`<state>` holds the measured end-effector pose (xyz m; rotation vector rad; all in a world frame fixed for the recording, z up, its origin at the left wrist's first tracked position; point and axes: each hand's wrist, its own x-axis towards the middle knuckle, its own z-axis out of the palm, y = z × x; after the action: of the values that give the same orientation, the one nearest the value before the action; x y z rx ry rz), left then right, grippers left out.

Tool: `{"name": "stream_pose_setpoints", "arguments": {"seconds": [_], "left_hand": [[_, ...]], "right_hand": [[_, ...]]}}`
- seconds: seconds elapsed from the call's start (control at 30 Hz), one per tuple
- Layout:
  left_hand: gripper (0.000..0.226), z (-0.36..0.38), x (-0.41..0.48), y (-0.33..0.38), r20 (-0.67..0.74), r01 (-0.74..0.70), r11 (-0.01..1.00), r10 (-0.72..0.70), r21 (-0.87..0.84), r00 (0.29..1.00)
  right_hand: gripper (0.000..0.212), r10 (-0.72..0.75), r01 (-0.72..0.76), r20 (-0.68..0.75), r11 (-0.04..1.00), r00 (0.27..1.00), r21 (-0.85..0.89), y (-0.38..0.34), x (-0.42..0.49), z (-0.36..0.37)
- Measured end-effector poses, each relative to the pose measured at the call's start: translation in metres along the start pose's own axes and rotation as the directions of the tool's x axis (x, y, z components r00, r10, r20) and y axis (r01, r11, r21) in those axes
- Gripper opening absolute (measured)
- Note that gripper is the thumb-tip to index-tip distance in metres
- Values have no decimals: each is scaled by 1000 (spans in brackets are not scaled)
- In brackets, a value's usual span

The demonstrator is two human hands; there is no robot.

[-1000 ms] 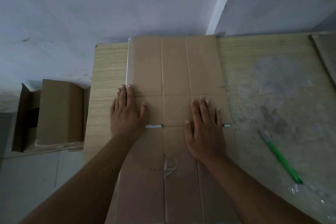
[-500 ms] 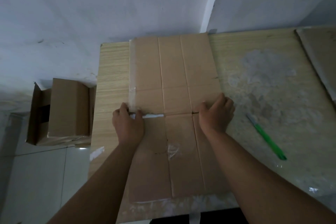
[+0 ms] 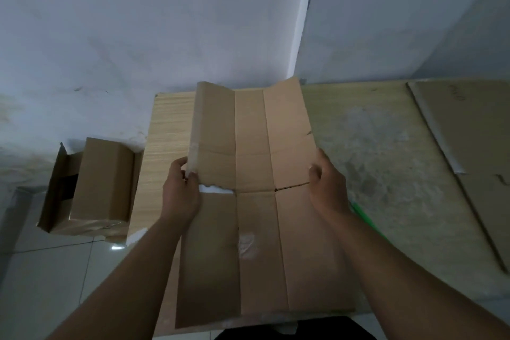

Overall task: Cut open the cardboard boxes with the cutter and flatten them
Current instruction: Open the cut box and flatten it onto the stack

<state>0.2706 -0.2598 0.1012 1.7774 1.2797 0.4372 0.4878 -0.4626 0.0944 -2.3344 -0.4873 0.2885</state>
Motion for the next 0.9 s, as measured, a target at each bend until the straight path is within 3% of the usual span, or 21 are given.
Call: {"name": "stream_pose_setpoints", "arguments": {"seconds": [0.3, 0.63, 0.9], "left_hand": [[45, 90, -62, 95, -75, -170, 983, 165, -71, 983], [40, 322, -167, 225, -23, -152, 964, 150, -217, 988], [46, 436, -201, 292, 85, -89, 965, 113, -245, 990]], "right_hand": [[43, -73, 94, -148, 985, 986, 146, 69, 40, -136], [30, -33, 45, -175, 997, 984, 66, 245, 128, -356], [33, 60, -58, -120, 998, 991, 20, 337, 178, -446]]}}
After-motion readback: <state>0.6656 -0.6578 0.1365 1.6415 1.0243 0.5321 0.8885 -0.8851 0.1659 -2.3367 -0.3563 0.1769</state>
